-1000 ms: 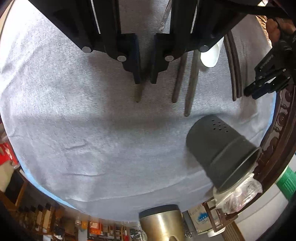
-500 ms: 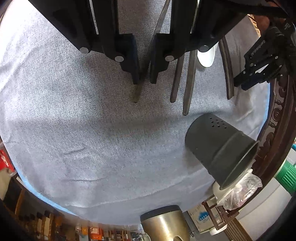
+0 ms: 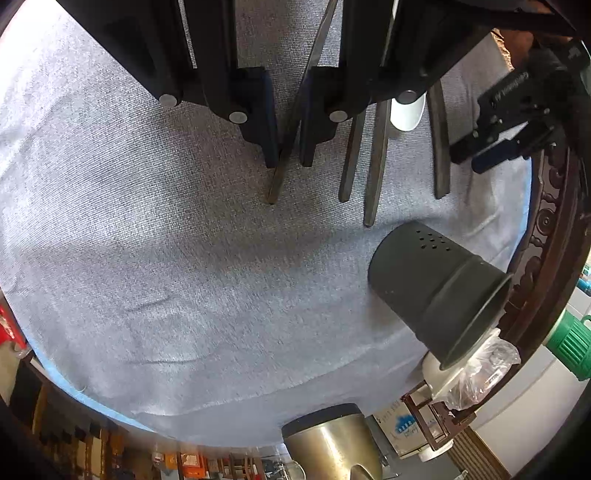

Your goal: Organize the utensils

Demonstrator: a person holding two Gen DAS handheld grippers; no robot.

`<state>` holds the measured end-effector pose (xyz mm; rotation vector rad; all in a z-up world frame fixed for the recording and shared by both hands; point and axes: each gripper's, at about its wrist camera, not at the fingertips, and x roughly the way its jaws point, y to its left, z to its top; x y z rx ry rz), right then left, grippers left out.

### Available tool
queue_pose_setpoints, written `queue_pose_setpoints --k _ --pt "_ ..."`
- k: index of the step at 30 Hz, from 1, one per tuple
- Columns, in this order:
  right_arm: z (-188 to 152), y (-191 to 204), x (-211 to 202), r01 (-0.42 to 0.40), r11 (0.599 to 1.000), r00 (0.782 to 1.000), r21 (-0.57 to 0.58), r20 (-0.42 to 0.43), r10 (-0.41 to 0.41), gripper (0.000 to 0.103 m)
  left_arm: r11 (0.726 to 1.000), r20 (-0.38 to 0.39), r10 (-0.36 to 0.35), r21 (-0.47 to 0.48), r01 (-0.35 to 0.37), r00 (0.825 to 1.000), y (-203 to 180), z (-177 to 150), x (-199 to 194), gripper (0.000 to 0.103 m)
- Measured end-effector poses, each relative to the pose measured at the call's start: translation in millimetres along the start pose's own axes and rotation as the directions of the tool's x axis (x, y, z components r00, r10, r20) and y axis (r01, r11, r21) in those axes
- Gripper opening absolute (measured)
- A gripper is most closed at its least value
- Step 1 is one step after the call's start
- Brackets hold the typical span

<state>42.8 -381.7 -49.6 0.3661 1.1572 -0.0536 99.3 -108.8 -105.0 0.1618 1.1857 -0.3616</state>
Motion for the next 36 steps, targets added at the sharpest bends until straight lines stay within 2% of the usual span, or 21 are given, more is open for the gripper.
queue_pose_setpoints --k 4,7,8,11,18,23,26,30,35,36 --pt "0.2 0.6 0.1 0.01 1.0 1.0 -0.011 0.004 -0.01 0.015 1.0 0.01 -0.003 0.011 0.003 1.0 -0.2 -5.6 -3.3 0.047" --pt "-0.1 1.4 -0.4 0.01 1.0 1.0 -0.013 0.004 -0.01 0.015 0.996 0.02 -0.082 -0.026 0.083 0.996 4.8 -2.1 -7.2 0.047" --pt "-0.1 0.5 -0.4 0.005 1.0 1.0 -0.01 0.004 -0.005 0.015 0.996 0.024 -0.086 -0.027 0.086 0.996 6.2 0.1 -6.6 0.047" --pt "0.3 -1.0 -0.4 -0.004 1.0 1.0 -0.001 0.001 0.004 0.015 0.998 0.002 -0.06 -0.033 0.06 0.998 7.3 0.7 -2.7 0.047" --pt "0.3 -0.4 -0.1 0.006 1.0 1.0 -0.008 0.008 -0.006 0.015 0.998 0.018 -0.043 -0.037 0.044 0.999 -2.1 2.7 0.9 0.05" --pt "0.0 -0.6 0.2 0.003 1.0 1.0 -0.017 0.003 -0.003 0.015 0.998 0.005 -0.046 -0.034 0.046 0.999 11.6 4.1 4.6 0.052" --pt "0.3 -1.9 0.2 -0.004 1.0 1.0 -0.013 0.001 0.004 0.015 0.999 -0.009 -0.017 -0.039 0.017 1.0 25.6 2.4 5.1 0.051" --pt "-0.4 -0.6 0.5 0.005 1.0 1.0 -0.018 0.001 -0.005 0.015 1.0 -0.011 0.028 -0.002 -0.028 1.0 22.0 -1.5 5.0 0.051" --pt "3.3 7.7 3.1 0.044 0.998 0.999 -0.04 -0.026 -0.045 0.015 0.998 -0.02 -0.036 -0.046 0.035 0.999 14.0 1.6 3.3 0.051" --pt "4.2 10.7 4.1 0.057 0.997 0.998 -0.053 -0.032 -0.059 0.015 0.999 -0.022 -0.023 -0.036 0.022 0.999 9.4 1.0 3.3 0.051"
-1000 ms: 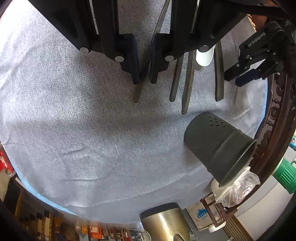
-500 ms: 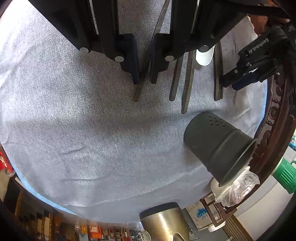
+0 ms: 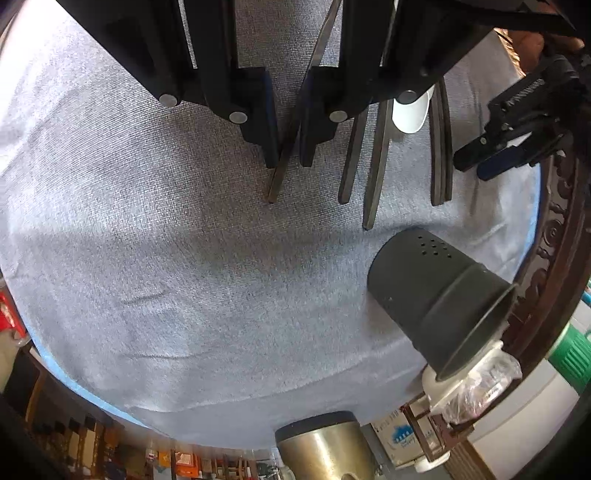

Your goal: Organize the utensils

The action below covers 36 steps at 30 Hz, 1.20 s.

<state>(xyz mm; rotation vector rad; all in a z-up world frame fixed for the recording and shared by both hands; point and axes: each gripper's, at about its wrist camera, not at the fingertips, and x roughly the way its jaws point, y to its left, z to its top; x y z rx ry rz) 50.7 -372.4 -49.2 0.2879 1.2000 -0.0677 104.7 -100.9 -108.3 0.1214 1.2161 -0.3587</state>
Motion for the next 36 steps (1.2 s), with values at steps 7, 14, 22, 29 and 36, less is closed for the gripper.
queue_pose_setpoints --k 7,14,22,29,36 --pt "-2.6 26.7 3.9 0.055 0.993 0.998 -0.102 0.008 -0.055 0.014 1.0 -0.006 0.011 0.002 -0.011 1.0 -14.5 1.9 -4.7 0.05" --pt "-5.6 25.0 3.1 0.05 0.995 0.998 -0.085 0.032 -0.048 0.014 1.0 0.018 0.022 0.01 -0.022 1.0 -23.6 -1.1 -10.1 0.053" --pt "-10.3 10.8 0.0 -0.001 0.998 1.0 -0.064 0.028 0.003 0.012 0.996 0.006 0.085 0.029 -0.085 0.996 -18.4 -5.9 -9.1 0.052" --pt "-10.3 12.0 -1.1 0.003 0.998 1.0 -0.068 0.031 -0.001 0.012 0.999 0.017 -0.002 -0.043 0.003 1.0 -15.7 -1.4 -23.4 0.053" --pt "-10.2 6.0 -3.7 -0.03 0.998 0.999 -0.046 0.029 0.031 0.012 1.0 0.015 0.019 -0.008 -0.019 1.0 -38.6 11.8 -24.0 0.056"
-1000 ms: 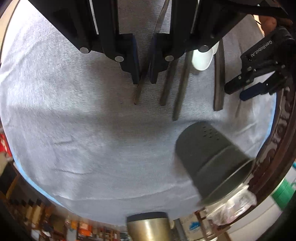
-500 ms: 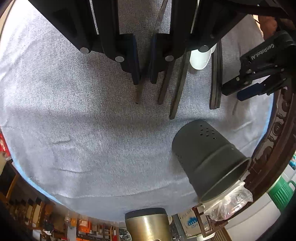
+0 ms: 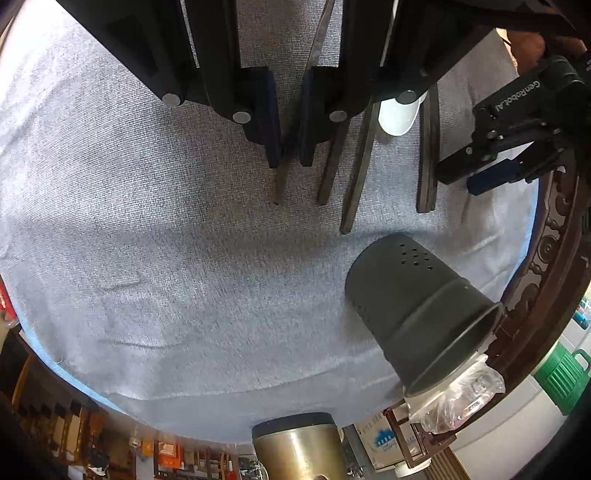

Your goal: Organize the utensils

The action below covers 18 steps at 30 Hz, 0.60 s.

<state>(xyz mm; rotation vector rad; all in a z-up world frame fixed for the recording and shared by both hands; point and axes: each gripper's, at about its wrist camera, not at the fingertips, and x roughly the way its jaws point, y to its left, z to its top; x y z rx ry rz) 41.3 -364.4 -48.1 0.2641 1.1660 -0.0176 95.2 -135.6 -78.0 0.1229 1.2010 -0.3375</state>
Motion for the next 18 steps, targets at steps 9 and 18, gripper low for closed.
queue_pose_setpoints --k 9,18 --pt "-2.4 3.8 -0.9 0.005 1.0 1.0 -0.023 0.008 -0.005 0.012 1.0 0.004 -0.009 0.0 0.009 1.0 -15.5 -3.0 -4.2 0.059" --pt "-1.6 18.1 -0.1 0.08 0.994 0.996 -0.079 -0.02 -0.082 0.015 0.999 -0.01 0.044 0.008 -0.044 0.999 -34.1 -4.6 -10.9 0.053"
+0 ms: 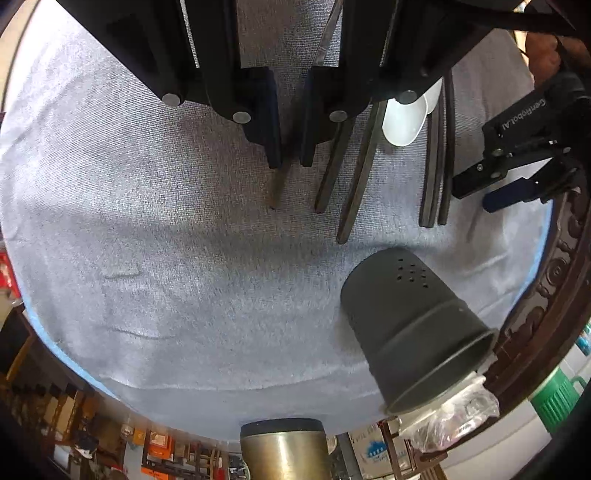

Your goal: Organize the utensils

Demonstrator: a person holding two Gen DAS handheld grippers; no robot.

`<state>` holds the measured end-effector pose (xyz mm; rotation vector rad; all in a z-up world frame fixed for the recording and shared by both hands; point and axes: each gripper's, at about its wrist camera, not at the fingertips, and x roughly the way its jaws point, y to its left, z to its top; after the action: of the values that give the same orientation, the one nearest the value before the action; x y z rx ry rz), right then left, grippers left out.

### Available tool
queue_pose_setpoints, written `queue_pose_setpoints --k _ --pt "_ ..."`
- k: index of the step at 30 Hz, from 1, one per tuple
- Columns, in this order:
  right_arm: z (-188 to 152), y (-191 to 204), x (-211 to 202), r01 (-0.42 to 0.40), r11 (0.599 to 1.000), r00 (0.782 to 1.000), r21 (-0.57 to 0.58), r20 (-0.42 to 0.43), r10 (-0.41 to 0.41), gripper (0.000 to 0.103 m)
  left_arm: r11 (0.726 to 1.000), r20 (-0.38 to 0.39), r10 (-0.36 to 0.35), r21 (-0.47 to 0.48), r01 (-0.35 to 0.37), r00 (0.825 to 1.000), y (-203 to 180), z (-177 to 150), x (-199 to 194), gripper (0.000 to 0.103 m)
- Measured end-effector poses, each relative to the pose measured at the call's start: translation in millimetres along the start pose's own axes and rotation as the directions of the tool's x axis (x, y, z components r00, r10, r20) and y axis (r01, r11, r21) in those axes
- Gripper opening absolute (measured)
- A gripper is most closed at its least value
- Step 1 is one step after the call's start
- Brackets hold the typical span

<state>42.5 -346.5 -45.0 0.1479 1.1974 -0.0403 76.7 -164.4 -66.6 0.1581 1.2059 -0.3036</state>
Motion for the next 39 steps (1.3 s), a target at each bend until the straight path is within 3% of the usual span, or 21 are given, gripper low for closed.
queue_pose_setpoints --k 6,10,14,15,19,25,29,35,39 --pt "3.4 6.8 2.1 0.012 1.0 1.0 -0.015 -0.005 -0.012 0.015 0.999 -0.011 -0.04 -0.016 0.039 0.999 -12.6 3.6 -15.1 0.053" --pt "0.1 8.9 2.0 0.025 0.999 1.0 -0.031 0.014 -0.024 0.015 0.998 0.025 -0.059 -0.018 0.059 0.998 -10.5 1.3 -34.1 0.053" --pt "0.0 7.8 1.6 0.022 1.0 1.0 -0.02 0.019 -0.021 0.015 0.999 0.007 -0.031 0.021 0.031 0.999 -24.7 1.3 -30.1 0.053" --pt "-0.2 8.8 2.8 0.018 1.0 1.0 -0.017 0.02 -0.017 0.015 0.999 -0.009 -0.025 0.021 0.025 1.0 -26.0 3.4 -18.3 0.058" --pt "-1.6 0.9 1.5 -0.025 1.0 0.999 0.007 0.021 0.025 0.014 0.999 0.003 -0.047 0.007 0.047 0.999 -31.8 4.3 -21.5 0.058" --pt "-2.0 -5.0 -0.2 -0.042 0.999 0.999 0.01 0.015 0.042 0.012 1.0 -0.001 0.024 0.02 -0.024 1.0 -25.8 3.9 -28.0 0.055" --pt "-2.9 -9.5 -1.2 -0.06 0.998 0.998 0.019 0.004 0.06 0.012 0.999 0.011 -0.034 -0.035 0.035 0.999 -14.8 -1.2 -31.3 0.055" --pt "-1.6 -20.9 0.0 -0.104 0.993 0.995 0.06 0.006 0.103 0.012 0.999 0.02 -0.036 0.031 0.035 0.999 -37.2 -1.0 -36.3 0.055" --pt "-2.4 -18.5 0.2 -0.104 0.992 0.995 0.064 0.015 0.104 0.012 0.999 0.017 -0.04 0.017 0.04 0.999 -38.7 -0.4 -33.6 0.058"
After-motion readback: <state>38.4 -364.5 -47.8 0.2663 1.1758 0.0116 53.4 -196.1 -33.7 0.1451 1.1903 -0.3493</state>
